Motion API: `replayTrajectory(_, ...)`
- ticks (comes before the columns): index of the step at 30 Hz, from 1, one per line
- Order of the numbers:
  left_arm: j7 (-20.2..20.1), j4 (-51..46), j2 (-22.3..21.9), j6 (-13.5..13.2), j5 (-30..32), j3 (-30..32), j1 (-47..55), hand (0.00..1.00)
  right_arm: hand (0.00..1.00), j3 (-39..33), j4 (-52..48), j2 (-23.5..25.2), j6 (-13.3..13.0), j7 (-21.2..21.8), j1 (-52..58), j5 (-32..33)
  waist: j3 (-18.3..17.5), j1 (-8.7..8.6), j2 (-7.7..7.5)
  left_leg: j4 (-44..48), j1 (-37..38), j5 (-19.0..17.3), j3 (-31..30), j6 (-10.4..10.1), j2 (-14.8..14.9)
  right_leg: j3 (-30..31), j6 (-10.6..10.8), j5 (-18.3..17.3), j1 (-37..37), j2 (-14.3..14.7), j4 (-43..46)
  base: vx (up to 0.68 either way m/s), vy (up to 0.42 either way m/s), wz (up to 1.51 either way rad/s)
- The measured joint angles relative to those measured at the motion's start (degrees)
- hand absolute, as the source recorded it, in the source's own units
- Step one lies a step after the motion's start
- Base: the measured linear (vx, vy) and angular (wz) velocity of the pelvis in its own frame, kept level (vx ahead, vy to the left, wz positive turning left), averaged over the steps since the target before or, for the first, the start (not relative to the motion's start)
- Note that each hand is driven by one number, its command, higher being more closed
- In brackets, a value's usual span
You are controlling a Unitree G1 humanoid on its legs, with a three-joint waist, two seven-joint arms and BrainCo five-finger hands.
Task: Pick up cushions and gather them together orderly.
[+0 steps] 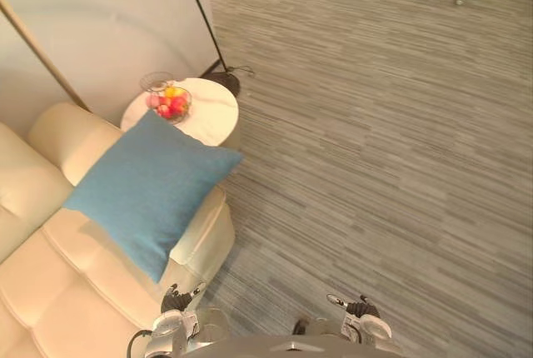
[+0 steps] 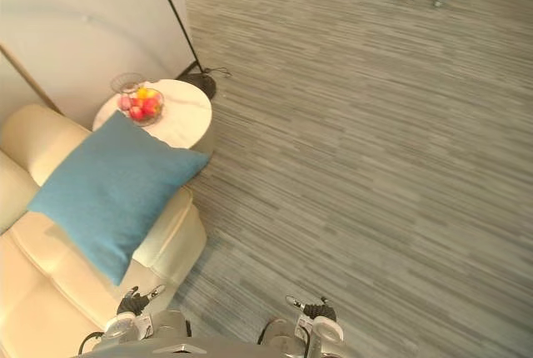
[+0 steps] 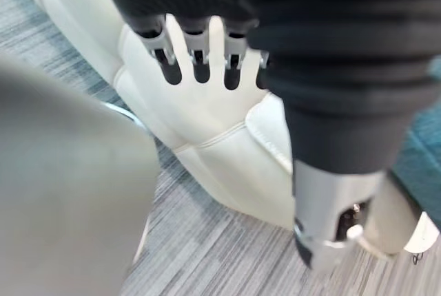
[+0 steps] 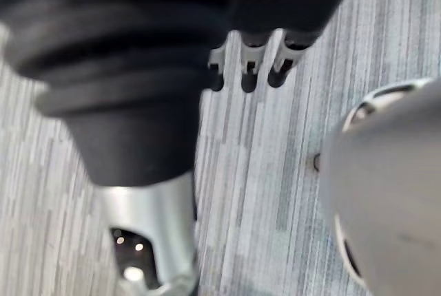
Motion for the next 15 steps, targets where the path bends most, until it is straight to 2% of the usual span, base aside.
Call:
replayTrajectory(1, 0.02, 0.04, 0.07, 0.02, 0.03, -0.87, 0.07, 0.00, 0.00, -0.07, 0.11, -0.32, 0.12, -0.03, -0.02, 0.42, -0.43, -0.46, 0.74, -9.94, -1.06, 6.04, 3.23, 1.37, -0.89, -1.87, 0.42, 0.22, 1.00, 0.41, -0.76, 0.25, 0.031, 0.82)
replayTrajectory(2, -0.06, 0.29, 0.74, 0.09, 0.12, -1.91, 0.01, 0.00, 0.00, -0.43, 0.60, -0.19, 0.28, -0.09, -0.19, 0.41, -0.57, -0.29, -0.01, -13.70, -1.48, 8.18, 6.05, 4.08, -1.76, -2.52, 0.93, 0.02, 1.34, 0.35, -1.24, 0.24, 0.044, 0.98)
replayTrajectory(4, -0.03, 0.15, 2.70, 0.05, 0.15, -2.53, -0.07, 0.00, 0.00, -0.44, 0.78, 1.67, 0.27, -0.14, -0.05, 0.41, -1.19, -0.10, -3.39, -24.32, 1.53, 13.83, 7.15, 5.77, -6.90, -3.03, 1.83, 0.97, 1.91, -2.02, -3.81, 0.21, 0.063, 0.95)
replayTrajectory(5, -0.04, 0.22, 2.96, 0.06, 0.16, -2.67, -0.12, 0.00, 0.00, -0.46, 0.86, 1.98, 0.32, -0.15, -0.11, 0.41, -1.24, -0.08, -3.83, -26.13, 1.78, 14.69, 6.45, 6.12, -7.80, -3.31, 1.83, 1.06, 1.99, -2.27, -4.18, 0.19, 0.073, 0.87)
replayTrajectory(8, 0.01, 1.78, 3.69, 0.05, 0.13, -2.84, -0.94, 0.00, 0.00, -0.39, 1.09, 2.26, 0.41, -0.18, -0.42, 0.33, -0.85, 0.12, -4.31, -28.60, 4.33, 15.18, 3.89, 6.41, -9.87, -3.11, 2.05, 1.28, 2.69, -4.32, 1.09, 0.14, 0.051, 0.53)
replayTrajectory(9, -0.04, 2.42, 3.86, 0.06, 0.14, -2.89, -0.94, 0.00, 0.00, 0.17, 1.14, 2.34, 0.32, -0.17, -0.63, 0.20, -0.72, -0.07, -4.36, -29.30, 6.64, 15.04, 3.22, 6.58, -10.24, -2.21, 2.88, 1.77, 2.09, -5.69, 7.30, 0.10, 0.071, 0.31)
replayTrajectory(10, -0.06, 2.79, 3.99, 0.06, 0.15, -2.97, -0.92, 0.00, 0.00, 0.44, 1.11, 2.34, 0.25, -0.11, -0.68, 0.20, -0.67, -0.21, -4.50, -29.33, 7.94, 14.65, 2.48, 6.95, -10.38, -0.99, 4.29, 3.15, 0.31, -7.11, 14.13, 0.09, 0.068, 0.42)
replayTrajectory(11, -0.06, 2.90, 4.07, 0.05, 0.11, -3.00, -0.93, 0.00, 0.00, 0.69, 1.08, 2.32, 0.19, -0.06, -0.76, 0.13, -0.53, -0.33, -4.70, -29.38, 9.13, 14.11, 1.63, 7.10, -10.36, 0.82, 4.55, 5.84, -2.22, -8.45, 21.28, 0.08, 0.058, 0.53)
replayTrajectory(12, -0.06, 2.93, 4.37, 0.08, 0.10, -3.27, -0.88, 0.00, 0.00, 1.29, 1.02, 1.64, 0.20, -0.06, -0.65, -0.23, -0.56, -0.61, -4.76, -29.38, 9.75, 13.06, 0.13, 7.11, -10.08, 3.11, 4.45, 10.20, -5.41, -9.23, 27.78, 0.06, 0.015, 0.70)
replayTrajectory(13, -0.06, 2.96, 4.30, 0.10, 0.00, -3.38, -0.89, 0.00, 0.00, 1.86, 0.88, 1.61, 0.16, -0.05, -0.37, -0.31, -0.03, -0.96, -4.58, -29.24, 10.03, 12.51, -1.76, 7.68, -10.02, 5.92, 4.03, 7.13, -8.30, -9.54, 33.00, 0.04, -0.019, 0.73)
replayTrajectory(15, -0.01, 2.94, 4.42, 0.09, -0.02, -3.31, -0.90, 0.00, 0.00, 2.45, 0.80, 1.62, -0.05, -0.01, 0.03, -0.27, -0.04, -0.92, -4.90, -29.18, 10.63, 12.00, -4.31, 8.05, -10.02, 7.83, 3.64, 1.37, -10.09, -8.43, 32.88, 0.04, -0.034, 0.76)
